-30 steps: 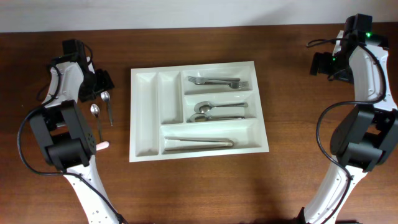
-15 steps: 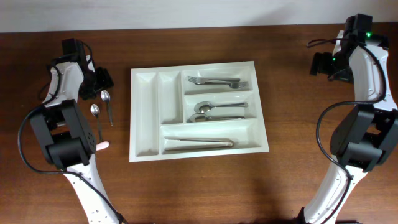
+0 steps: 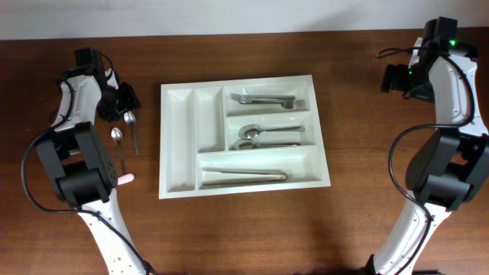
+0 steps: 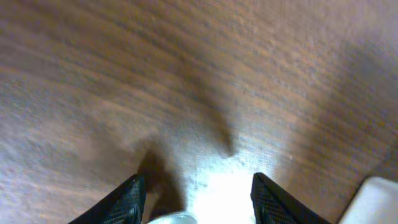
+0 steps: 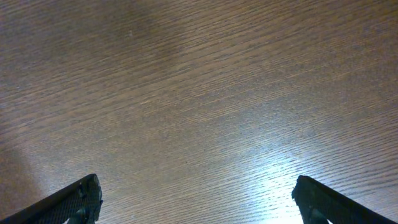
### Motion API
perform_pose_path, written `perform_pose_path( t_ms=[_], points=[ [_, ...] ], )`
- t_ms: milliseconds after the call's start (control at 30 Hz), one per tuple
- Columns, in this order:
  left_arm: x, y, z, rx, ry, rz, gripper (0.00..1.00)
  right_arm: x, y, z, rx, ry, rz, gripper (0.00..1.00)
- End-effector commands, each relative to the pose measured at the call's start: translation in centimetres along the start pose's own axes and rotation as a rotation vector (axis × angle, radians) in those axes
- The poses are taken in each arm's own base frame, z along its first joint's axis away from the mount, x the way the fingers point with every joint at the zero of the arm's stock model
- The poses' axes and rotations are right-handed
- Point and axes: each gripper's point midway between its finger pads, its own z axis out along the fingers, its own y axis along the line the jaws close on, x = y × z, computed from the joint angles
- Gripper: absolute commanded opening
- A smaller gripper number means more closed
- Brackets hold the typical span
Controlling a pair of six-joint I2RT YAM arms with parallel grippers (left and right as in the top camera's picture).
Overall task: Pack container
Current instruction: 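Move the left gripper down to the silver spoons left of the tray, then lower the open left gripper around a silver spoon's bowl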
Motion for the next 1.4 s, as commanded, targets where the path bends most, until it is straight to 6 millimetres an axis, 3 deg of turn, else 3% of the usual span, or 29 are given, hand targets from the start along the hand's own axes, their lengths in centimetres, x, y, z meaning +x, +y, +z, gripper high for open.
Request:
perform_pose_path(
  t_ms=[0, 333, 433, 733, 1000, 1367],
  points=[
    [4.6, 1.2, 4.5, -0.005, 0.185, -0.038, 0.57, -1.0, -0.1, -2.2, -0.006, -0.055, -0.002, 0.99],
    [4.6, 1.8, 4.5, -0.038, 0.186, -0.039, 0.56, -1.0, -0.1, -2.2, -0.006, -0.055, -0.002, 0.99],
    [4.6, 2.2, 4.5, -0.06, 0.181, -0.037, 0.48, -1.0, -0.1, -2.2, -0.006, -0.055, -0.002, 0.99],
    [4.4, 2.9, 4.4, -0.089, 0.174, -0.037, 0.4, -1.0, -0.1, -2.2, -0.006, -0.055, -0.002, 0.99],
    [4.3, 3.2, 4.4, -0.106, 0.17, -0.037, 0.22, -1.0, -0.1, -2.2, -0.006, -0.055, -0.002, 0.99],
    [4.2, 3.4, 4.4, -0.116, 0.163, -0.035, 0.17, -1.0, -0.1, -2.2, -0.006, -0.055, -0.002, 0.99]
  ],
)
